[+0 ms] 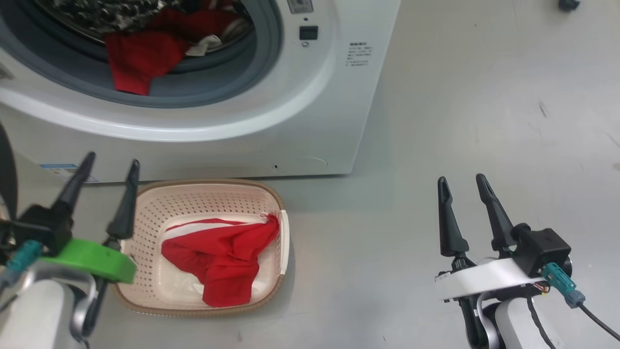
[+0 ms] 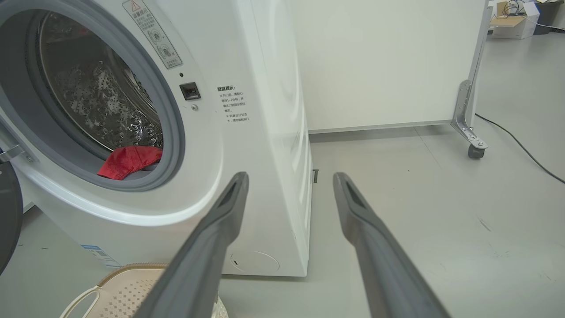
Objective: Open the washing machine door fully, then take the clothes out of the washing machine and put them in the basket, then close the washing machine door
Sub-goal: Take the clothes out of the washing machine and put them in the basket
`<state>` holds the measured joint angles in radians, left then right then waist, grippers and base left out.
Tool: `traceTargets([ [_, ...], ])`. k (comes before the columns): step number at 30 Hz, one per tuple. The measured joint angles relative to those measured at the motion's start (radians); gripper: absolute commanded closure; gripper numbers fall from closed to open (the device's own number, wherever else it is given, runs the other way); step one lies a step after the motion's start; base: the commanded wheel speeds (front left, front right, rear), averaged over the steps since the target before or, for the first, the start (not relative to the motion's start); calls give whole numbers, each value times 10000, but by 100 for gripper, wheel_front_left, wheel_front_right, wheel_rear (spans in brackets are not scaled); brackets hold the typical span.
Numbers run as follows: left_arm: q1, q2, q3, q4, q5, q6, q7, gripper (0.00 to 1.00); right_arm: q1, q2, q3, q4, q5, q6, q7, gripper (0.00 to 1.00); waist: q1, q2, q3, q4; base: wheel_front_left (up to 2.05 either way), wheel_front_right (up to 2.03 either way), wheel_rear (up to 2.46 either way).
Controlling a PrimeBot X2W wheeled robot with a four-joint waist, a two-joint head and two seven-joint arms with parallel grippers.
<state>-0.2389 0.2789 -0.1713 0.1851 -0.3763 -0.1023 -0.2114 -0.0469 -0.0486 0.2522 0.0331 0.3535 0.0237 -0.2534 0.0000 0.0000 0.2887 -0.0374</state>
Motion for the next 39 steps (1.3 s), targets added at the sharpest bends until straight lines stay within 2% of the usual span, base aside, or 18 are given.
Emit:
traceTargets([
  [10,-1526,913,364,305,2,-8,1141,0,-647,0,596,-360,345,-192,0,0,0,0,1079,-901,0,0,0],
  [27,-4206,1942,780,1467,0,0,3373,0,-1249,0,1371,-775,1062,-725,0,0,0,0,2570,-2378,0,0,0],
  [32,-4788,2243,660,1852,384,4,3881,0,-1365,0,1524,-861,1193,-798,0,0,0,0,2886,-2591,0,0,0],
  [35,-5195,2627,479,2263,794,25,4274,0,-1538,4,1707,-913,1312,-880,0,0,0,0,3146,-2786,0,0,0],
  [39,-5504,2769,389,2545,1062,105,4552,0,-1664,4,1804,-940,1392,-882,0,0,1,0,3312,-2916,0,0,0],
])
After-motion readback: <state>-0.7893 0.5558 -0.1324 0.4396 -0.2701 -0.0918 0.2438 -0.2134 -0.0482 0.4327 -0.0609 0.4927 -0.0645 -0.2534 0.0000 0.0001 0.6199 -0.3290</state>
